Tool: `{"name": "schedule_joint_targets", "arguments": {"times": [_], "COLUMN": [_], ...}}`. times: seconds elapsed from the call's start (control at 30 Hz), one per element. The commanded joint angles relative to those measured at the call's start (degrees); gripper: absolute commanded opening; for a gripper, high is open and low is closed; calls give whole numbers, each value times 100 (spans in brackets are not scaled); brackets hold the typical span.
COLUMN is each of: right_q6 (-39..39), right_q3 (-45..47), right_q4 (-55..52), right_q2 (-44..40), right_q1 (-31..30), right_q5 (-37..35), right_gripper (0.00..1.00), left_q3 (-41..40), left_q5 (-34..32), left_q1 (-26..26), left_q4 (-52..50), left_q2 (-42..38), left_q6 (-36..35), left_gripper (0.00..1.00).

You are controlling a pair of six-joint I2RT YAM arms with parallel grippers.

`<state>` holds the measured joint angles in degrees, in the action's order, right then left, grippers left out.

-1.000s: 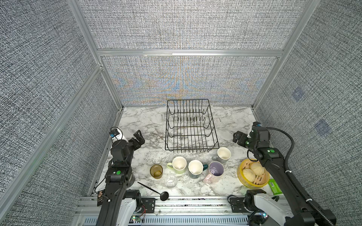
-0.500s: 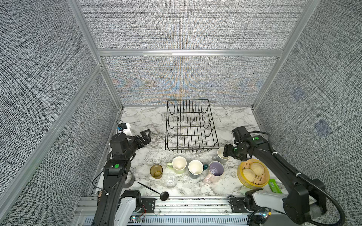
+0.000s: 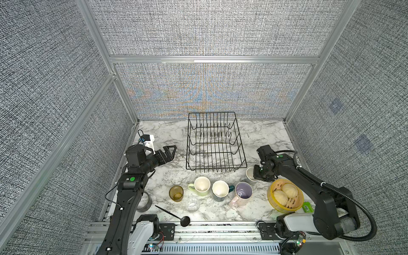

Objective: Load cups into a dish rack
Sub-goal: Pick up the cup from the middle-right of the table.

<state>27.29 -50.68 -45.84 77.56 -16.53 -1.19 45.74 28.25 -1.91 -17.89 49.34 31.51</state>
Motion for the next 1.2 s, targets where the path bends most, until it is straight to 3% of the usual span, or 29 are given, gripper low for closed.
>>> {"name": "schedule_joint_targets", "arguments": {"times": [0.0, 0.23, 0.4, 0.5, 0.57, 0.67, 0.8, 1.0, 1.17], "right_q6": [74, 136, -261, -515, -622, -838, -758, -567, -518], "right_q3": [-3, -10, 56, 173, 298, 565, 1187, 1850, 2165], "right_q4": [-21, -301, -93, 396, 902, 1950, 3596, 5820, 7254], "right_q2": [-198, -1220, -2494, -3347, -3896, -4425, -4744, -4651, -4266], "right_q1": [1, 197, 309, 309, 309, 309, 309, 300, 292], "right_q5": [-313, -913, -1458, -1430, -1057, 106, 1381, 2607, 3566], "right_gripper": [0, 0, 0, 0, 0, 0, 0, 0, 0], "left_q3": [49, 196, 585, 794, 925, 1077, 1191, 1163, 1558], "left_q5": [249, 605, 1129, 1490, 1754, 2042, 2026, 2587, 2971], "left_q1": [-24, -281, -774, -1110, -1360, -1709, -2149, -2664, -3008], "left_q4": [93, 269, 278, 467, 576, 894, 1210, 2342, 2160], "left_q2": [23, 61, 400, 636, 778, 1002, 1291, 1785, 2357], "left_q6": [12, 217, 351, 527, 573, 798, 1157, 2196, 2611], "left_gripper": [99, 99, 99, 99, 99, 99, 99, 99, 99]}}
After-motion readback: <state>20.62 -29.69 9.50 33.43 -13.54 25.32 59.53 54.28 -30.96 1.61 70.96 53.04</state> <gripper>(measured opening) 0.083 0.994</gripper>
